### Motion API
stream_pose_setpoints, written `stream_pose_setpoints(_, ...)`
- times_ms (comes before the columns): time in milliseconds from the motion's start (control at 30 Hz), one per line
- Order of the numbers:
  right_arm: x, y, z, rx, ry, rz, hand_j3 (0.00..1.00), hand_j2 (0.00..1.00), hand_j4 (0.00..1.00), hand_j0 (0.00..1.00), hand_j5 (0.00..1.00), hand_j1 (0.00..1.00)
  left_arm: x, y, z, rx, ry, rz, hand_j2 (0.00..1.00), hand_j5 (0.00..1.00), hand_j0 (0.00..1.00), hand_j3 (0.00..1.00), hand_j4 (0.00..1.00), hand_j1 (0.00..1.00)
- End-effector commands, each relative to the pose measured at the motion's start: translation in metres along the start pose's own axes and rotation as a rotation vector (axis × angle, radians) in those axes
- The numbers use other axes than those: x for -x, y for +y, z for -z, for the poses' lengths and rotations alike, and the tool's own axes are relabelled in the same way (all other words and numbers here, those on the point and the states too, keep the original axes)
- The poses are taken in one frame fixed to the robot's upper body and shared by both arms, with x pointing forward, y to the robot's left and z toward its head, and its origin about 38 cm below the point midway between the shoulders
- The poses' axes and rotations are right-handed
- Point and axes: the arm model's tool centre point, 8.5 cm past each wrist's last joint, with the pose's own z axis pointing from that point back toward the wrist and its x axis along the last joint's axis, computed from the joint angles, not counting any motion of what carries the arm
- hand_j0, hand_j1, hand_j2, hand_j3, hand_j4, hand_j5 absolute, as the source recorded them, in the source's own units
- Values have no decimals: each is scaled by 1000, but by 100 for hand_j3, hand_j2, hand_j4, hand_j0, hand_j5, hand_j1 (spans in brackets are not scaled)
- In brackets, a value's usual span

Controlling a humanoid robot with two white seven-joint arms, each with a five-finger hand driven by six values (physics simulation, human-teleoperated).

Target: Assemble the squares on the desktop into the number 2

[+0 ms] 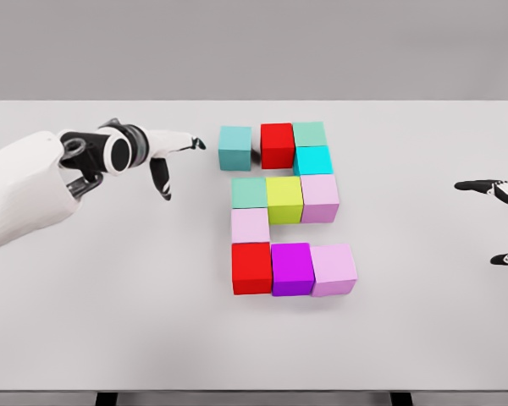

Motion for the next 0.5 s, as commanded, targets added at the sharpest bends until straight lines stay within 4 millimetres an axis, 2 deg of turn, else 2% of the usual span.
stream_pose_setpoints(0, -1, -1, 0, 3, -3, 4, 100, 100, 100, 100, 100, 100, -2, -3, 2, 6, 1, 14, 100, 100, 100, 100, 100, 100)
stream_pose_setpoints(200, -5, -1, 2, 1, -15, -2, 100, 100, 100, 100, 100, 100, -11, -3, 11, 11, 14, 46, 100, 100, 100, 100, 100, 100)
stream_pose_setpoints(467, -6, -1, 3, 1, -20, -3, 100, 100, 100, 100, 100, 100, -12, -5, 13, 13, 16, 54, 100, 100, 100, 100, 100, 100)
